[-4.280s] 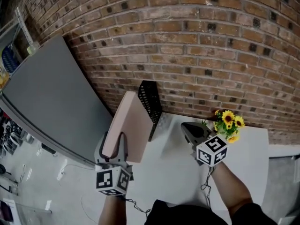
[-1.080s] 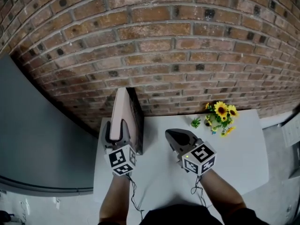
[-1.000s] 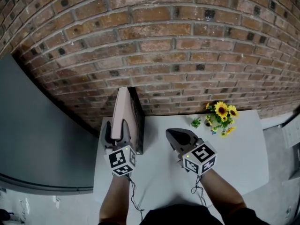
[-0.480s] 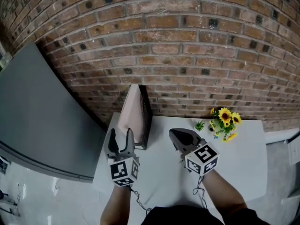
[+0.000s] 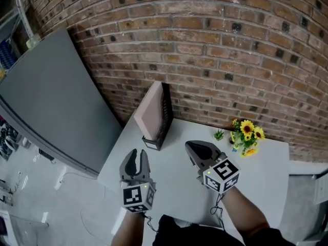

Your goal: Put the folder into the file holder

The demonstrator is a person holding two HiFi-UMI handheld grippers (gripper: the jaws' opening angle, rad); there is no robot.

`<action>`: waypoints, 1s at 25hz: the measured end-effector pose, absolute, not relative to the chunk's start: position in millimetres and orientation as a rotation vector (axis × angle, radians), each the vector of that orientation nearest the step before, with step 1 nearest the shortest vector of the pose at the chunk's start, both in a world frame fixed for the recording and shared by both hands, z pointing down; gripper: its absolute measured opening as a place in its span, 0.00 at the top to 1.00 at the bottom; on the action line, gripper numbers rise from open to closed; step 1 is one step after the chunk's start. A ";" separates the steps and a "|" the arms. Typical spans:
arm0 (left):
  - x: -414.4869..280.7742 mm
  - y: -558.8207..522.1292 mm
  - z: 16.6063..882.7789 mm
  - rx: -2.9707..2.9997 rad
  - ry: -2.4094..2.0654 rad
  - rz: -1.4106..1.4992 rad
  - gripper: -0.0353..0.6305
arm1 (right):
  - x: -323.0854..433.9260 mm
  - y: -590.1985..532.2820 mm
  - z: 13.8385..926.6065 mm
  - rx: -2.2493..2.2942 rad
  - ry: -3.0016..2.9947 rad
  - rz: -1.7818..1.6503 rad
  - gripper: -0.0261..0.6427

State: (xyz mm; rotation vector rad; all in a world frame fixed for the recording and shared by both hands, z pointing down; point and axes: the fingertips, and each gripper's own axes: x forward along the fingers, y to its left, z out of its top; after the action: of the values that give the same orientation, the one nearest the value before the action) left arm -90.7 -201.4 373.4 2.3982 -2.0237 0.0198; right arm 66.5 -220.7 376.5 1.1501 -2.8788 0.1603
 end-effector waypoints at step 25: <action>-115.0 -78.5 391.8 2.386 -1.852 0.016 0.94 | -8.1 -125.9 394.3 1.002 -2.937 0.231 0.96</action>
State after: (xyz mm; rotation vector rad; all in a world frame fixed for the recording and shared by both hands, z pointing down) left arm -115.0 -78.5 391.8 2.3863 -1.8521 0.0157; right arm -8.1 -125.9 394.3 1.0022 -2.9367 0.2305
